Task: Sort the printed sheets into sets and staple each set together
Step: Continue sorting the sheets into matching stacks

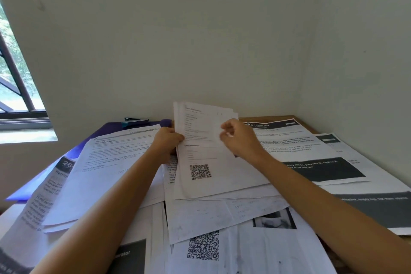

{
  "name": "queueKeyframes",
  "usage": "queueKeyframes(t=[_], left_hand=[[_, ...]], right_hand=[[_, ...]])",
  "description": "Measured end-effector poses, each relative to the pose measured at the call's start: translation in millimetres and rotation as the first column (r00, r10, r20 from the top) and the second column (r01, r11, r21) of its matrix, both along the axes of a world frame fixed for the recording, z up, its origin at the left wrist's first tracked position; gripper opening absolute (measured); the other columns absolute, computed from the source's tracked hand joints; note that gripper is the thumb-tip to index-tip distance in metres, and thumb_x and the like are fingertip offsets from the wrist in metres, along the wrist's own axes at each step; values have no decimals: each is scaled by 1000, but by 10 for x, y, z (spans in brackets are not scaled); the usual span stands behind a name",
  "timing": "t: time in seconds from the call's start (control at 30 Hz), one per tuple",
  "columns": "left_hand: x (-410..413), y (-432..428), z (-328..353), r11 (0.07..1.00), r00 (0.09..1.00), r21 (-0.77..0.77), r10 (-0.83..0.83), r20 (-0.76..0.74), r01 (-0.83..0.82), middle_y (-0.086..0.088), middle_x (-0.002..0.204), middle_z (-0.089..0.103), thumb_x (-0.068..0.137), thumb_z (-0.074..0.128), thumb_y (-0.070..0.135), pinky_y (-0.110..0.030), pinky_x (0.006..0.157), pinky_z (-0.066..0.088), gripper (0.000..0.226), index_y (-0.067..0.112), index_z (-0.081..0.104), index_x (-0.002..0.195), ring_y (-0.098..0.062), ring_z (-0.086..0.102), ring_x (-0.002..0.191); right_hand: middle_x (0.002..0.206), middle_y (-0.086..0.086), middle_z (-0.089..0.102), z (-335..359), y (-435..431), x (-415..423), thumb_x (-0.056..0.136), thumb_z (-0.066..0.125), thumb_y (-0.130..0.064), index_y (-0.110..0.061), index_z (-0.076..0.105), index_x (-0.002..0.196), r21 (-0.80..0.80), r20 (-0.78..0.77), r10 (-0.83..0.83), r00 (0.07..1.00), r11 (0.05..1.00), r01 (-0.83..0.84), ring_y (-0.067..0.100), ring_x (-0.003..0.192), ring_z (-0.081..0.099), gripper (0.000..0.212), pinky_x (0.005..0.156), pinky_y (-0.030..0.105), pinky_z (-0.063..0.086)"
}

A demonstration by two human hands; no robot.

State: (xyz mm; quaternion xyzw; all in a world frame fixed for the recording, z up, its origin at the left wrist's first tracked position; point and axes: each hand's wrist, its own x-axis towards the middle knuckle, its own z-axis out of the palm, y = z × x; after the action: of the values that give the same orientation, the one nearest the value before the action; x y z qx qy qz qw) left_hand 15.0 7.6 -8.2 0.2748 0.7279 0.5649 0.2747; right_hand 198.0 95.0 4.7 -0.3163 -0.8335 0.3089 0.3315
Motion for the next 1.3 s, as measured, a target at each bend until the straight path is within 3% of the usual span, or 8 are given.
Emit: queueKeyframes(t=[0.23, 0.4, 0.57, 0.73, 0.93, 1.07, 1.17, 1.3], left_hand=[[-105, -23, 63, 997, 994, -70, 19, -104, -27, -14, 100, 66, 90, 48, -2, -47, 86, 55, 13, 4, 59, 87, -33, 64, 94], [-260, -69, 112, 996, 991, -65, 44, -130, -53, -16, 113, 64, 92, 45, -5, -50, 91, 53, 26, -3, 60, 113, -36, 61, 104], [-346, -137, 132, 998, 998, 17, 58, -9, -58, -17, 112, 63, 95, 43, -8, -52, 92, 50, 21, -1, 59, 105, -37, 61, 104], [-364, -189, 136, 995, 996, 98, 10, 91, -19, -15, 106, 65, 95, 41, -10, -49, 87, 51, 24, 5, 60, 94, -30, 63, 93], [-374, -227, 149, 990, 992, 144, -22, 126, 4, -12, 99, 64, 97, 40, -9, -46, 81, 49, 23, 2, 57, 108, -26, 63, 86], [-379, -239, 100, 992, 989, 124, -2, 146, -17, -13, 102, 67, 99, 49, 4, -46, 78, 53, 13, 5, 61, 100, -28, 65, 86], [-331, -228, 78, 991, 986, 128, 3, 169, -25, -15, 100, 70, 96, 59, 21, -48, 74, 56, 19, 5, 61, 103, -33, 68, 89], [-329, -213, 74, 983, 986, 176, 30, 162, -58, -14, 96, 68, 96, 58, 17, -44, 66, 54, 15, 4, 60, 102, -30, 67, 82]], right_hand=[[128, 9, 58, -107, 518, 220, 91, 57, -14, -9, 54, 129, 60, 334, -95, 938, 995, 80, 22, 114, 54, 39, 84, 24, 40], [127, 7, 58, -92, 552, 217, 92, 59, -31, -9, 58, 118, 3, 344, -78, 936, 997, 82, 21, 113, 54, 34, 79, 25, 37], [139, 5, 50, -76, 551, 177, 94, 57, -36, -11, 47, 136, -151, 190, -36, 981, 986, 66, 21, 124, 49, 50, 91, 28, 40], [132, 6, 53, -111, 563, 132, 92, 62, -32, -10, 42, 136, -365, 7, 19, 1000, 931, -16, 22, 120, 52, 53, 106, 41, 41], [126, 14, 58, -174, 571, 60, 89, 64, -7, -5, 43, 133, -604, -270, -8, 963, 780, -163, 25, 112, 58, 48, 99, 42, 48], [114, 21, 64, -184, 581, 70, 81, 61, 16, 0, 49, 123, -577, -385, -51, 921, 793, -198, 28, 102, 63, 46, 89, 40, 53], [105, 17, 67, -183, 589, 79, 76, 67, 15, 1, 52, 119, -550, -423, -76, 903, 814, -189, 30, 100, 65, 47, 90, 43, 53], [99, 8, 70, -144, 599, 114, 80, 70, 5, -6, 58, 111, -559, -496, -119, 860, 802, -211, 19, 86, 67, 35, 66, 30, 55]])
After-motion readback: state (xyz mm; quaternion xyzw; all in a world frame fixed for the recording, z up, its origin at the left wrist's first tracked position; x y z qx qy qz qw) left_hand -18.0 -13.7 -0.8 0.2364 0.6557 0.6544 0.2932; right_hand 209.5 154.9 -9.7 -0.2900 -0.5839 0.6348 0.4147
